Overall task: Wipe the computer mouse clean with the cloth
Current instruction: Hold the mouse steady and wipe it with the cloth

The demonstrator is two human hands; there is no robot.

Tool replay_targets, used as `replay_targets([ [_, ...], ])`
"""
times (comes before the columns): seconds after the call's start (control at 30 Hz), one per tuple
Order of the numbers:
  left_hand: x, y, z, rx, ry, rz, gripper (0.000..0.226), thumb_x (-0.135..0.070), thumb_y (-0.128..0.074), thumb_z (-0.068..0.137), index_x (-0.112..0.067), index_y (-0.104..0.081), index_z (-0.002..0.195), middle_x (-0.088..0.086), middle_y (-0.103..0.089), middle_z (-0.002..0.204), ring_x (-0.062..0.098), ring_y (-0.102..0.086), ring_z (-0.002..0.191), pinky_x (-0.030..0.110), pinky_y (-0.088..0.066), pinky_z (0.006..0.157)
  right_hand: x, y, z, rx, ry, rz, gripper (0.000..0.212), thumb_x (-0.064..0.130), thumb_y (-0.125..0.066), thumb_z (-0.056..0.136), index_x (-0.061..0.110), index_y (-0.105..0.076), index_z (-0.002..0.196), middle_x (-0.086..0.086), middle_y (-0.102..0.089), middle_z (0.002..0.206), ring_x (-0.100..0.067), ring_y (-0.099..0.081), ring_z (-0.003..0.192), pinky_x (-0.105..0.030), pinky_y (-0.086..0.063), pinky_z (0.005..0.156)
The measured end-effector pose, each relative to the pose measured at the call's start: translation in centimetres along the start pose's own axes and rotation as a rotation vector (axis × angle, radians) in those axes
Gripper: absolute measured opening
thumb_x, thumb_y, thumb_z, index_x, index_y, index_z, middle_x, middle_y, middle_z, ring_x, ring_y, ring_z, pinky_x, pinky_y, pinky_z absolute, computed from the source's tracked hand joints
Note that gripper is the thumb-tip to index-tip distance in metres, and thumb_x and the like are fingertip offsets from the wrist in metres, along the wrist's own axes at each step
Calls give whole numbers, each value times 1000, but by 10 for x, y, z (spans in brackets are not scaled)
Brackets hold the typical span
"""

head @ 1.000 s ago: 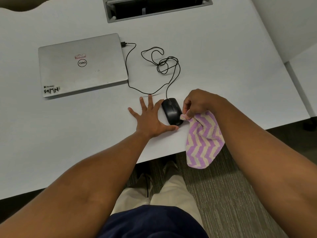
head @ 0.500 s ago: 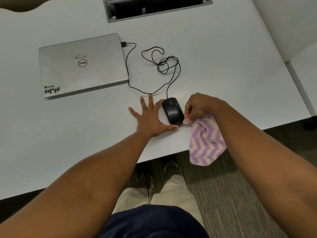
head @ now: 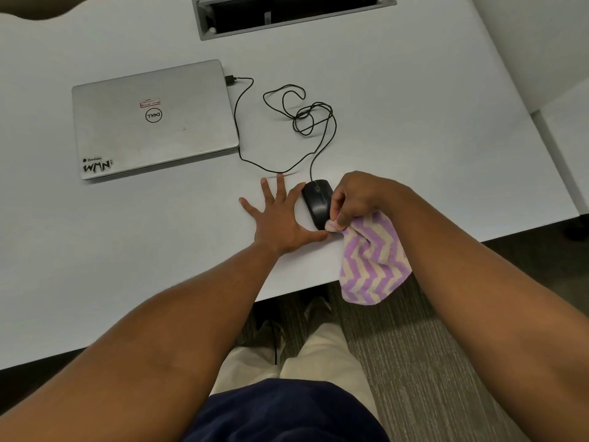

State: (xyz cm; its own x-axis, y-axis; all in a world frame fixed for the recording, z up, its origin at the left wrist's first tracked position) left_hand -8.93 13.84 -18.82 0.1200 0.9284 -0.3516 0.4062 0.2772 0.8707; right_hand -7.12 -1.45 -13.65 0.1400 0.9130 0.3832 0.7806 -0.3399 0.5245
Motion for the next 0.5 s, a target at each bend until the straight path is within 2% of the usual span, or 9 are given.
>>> replay_targets([
  [0.1, 0, -1, 0, 13, 4, 17, 132, -106, -36, 44, -43, -9, 157, 3, 12, 169, 33, 23, 151, 79, 14, 106, -2, 3, -1, 9, -8, -12, 20, 18, -88, 61, 33, -74, 60, 14, -71, 72, -8, -65, 76, -21, -48, 60],
  [0.33, -1, 0, -1, 16, 1, -3, 133, -106, -35, 45, -41, -10, 158, 2, 12, 169, 32, 23, 151, 79, 14, 106, 21, 24, 1, -124, 65, 23, 16, 21, -85, 66, 32, -73, 68, 12, -69, 77, -7, -64, 73, -16, -44, 49],
  [0.5, -1, 1, -1, 16, -11, -13, 129, -104, -40, 50, -40, -10, 158, 4, 12, 169, 32, 24, 151, 79, 13, 106, 30, 19, 3, -221, 155, 35, 13, 21, -81, 68, 29, -74, 75, 14, -67, 81, -7, -64, 79, -18, -43, 57],
])
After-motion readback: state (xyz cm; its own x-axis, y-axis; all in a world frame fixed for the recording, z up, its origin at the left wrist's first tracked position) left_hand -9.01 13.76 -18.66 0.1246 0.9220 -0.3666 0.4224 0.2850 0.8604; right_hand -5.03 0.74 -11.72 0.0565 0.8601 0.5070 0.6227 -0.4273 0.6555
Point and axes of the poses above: each hand's wrist, its own z-axis towards the middle knuckle, its own y-axis out of the back of the hand, x = y × z, the point moved 8 cm from there along z, towards the middle knuckle
